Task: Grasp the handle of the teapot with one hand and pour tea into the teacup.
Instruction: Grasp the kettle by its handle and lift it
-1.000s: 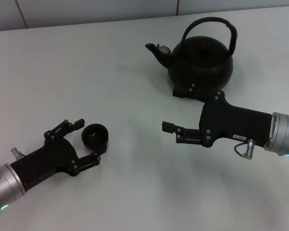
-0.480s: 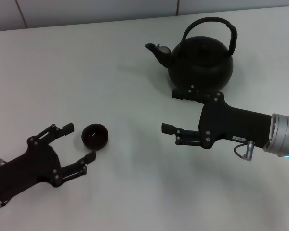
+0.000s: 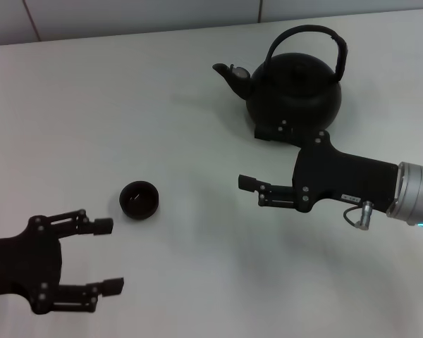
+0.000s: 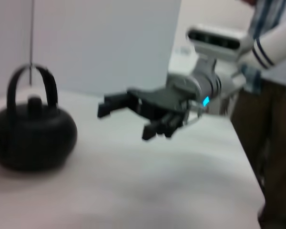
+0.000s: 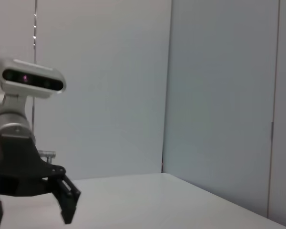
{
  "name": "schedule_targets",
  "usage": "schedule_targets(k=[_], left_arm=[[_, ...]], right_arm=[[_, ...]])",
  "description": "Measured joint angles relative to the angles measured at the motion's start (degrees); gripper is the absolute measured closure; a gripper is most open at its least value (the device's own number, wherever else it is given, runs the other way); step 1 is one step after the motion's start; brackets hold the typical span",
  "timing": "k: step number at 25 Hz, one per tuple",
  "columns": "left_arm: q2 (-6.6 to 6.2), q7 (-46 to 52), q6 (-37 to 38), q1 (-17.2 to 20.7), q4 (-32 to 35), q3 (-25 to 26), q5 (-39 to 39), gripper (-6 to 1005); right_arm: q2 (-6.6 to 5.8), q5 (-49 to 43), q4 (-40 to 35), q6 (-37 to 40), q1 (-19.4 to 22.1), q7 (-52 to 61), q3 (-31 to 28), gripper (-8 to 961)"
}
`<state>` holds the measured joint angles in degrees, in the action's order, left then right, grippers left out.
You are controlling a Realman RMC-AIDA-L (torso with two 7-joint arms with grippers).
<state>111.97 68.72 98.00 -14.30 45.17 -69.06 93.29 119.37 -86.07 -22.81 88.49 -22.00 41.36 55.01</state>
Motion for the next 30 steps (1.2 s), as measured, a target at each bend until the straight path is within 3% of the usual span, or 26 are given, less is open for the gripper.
schedule_targets(k=[1, 4, 8, 12, 24, 30], left_arm=[[0.02, 4.5, 0.4, -0.1, 5.6, 0.5, 4.5, 145], [1.04, 4.9, 0.2, -0.1, 8.5, 1.5, 8.4, 145], [3.39, 3.4, -0.2, -0.9, 9.3, 8.0, 13.3, 144], [4.61, 1.1, -0.1, -1.3, 9.1, 12.1, 15.0, 144], [5.59, 0.4, 0.3, -1.4, 8.5, 13.3, 15.2, 145], [5.78, 0.6, 0.3, -1.2, 8.5, 13.3, 15.2, 145]], right_arm=[[0.0, 0.0, 0.0, -0.2, 0.0, 0.0, 0.0, 126], [0.02, 0.0, 0.4, -0.8, 0.0, 0.0, 0.0, 126], [0.16, 0.1, 0.5, -1.2, 0.6, 0.0, -0.3, 127], [0.21, 0.1, 0.6, -1.3, 1.1, 0.0, -2.2, 126], [0.25, 0.3, 0.7, -1.2, 1.4, 0.0, -3.5, 125], [0.13, 9.1, 4.3, -2.6, 1.8, -1.6, -3.7, 125]])
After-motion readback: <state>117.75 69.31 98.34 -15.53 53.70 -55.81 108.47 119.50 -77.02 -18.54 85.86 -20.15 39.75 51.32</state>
